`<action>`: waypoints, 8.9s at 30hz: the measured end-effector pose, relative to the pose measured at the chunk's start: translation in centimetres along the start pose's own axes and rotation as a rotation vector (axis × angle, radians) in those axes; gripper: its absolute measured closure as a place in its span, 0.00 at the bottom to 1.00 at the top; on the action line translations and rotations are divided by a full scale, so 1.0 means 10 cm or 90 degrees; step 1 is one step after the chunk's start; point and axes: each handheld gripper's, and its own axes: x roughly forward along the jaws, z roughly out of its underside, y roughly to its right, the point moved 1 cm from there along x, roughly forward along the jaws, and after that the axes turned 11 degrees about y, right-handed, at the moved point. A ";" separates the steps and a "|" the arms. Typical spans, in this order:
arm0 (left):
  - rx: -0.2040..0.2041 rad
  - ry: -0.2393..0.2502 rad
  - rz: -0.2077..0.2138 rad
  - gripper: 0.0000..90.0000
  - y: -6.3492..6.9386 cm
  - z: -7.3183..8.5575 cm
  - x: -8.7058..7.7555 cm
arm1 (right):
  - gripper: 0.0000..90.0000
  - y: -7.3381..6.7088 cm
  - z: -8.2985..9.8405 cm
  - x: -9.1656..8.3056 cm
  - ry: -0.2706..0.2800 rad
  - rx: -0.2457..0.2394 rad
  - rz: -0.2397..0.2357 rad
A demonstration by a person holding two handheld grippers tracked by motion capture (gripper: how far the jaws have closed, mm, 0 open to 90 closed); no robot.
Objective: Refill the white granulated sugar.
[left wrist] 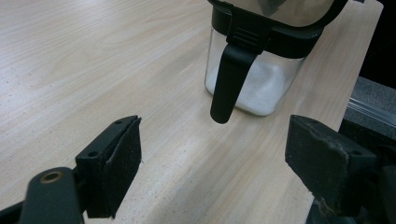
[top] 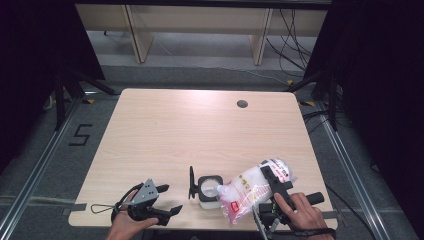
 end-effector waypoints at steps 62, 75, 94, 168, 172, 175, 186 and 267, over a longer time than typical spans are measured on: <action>0.008 0.000 -0.001 0.20 -0.01 0.00 -0.01 | 0.45 -0.03 -0.07 0.02 0.009 -0.011 0.012; 0.003 -0.003 -0.003 0.20 0.00 -0.01 -0.01 | 0.45 -0.02 -0.04 0.03 0.003 0.002 0.010; 0.001 -0.004 -0.003 0.20 0.00 0.00 0.00 | 0.46 0.07 0.00 -0.02 -0.004 0.002 0.012; -0.006 0.000 -0.007 0.20 0.00 0.00 0.01 | 0.46 0.03 -0.04 -0.02 -0.002 -0.012 0.011; -0.001 -0.004 -0.002 0.20 -0.01 0.00 0.00 | 0.46 -0.01 -0.07 0.01 0.008 -0.021 0.013; 0.000 -0.004 -0.003 0.20 -0.01 0.00 0.00 | 0.46 -0.01 -0.07 0.00 0.009 0.002 0.005; 0.001 -0.005 -0.004 0.20 -0.01 0.00 0.00 | 0.46 -0.05 -0.06 0.00 -0.017 0.020 0.002; 0.012 -0.004 -0.004 0.20 -0.02 -0.01 -0.01 | 0.46 0.02 0.00 -0.01 0.016 0.007 0.015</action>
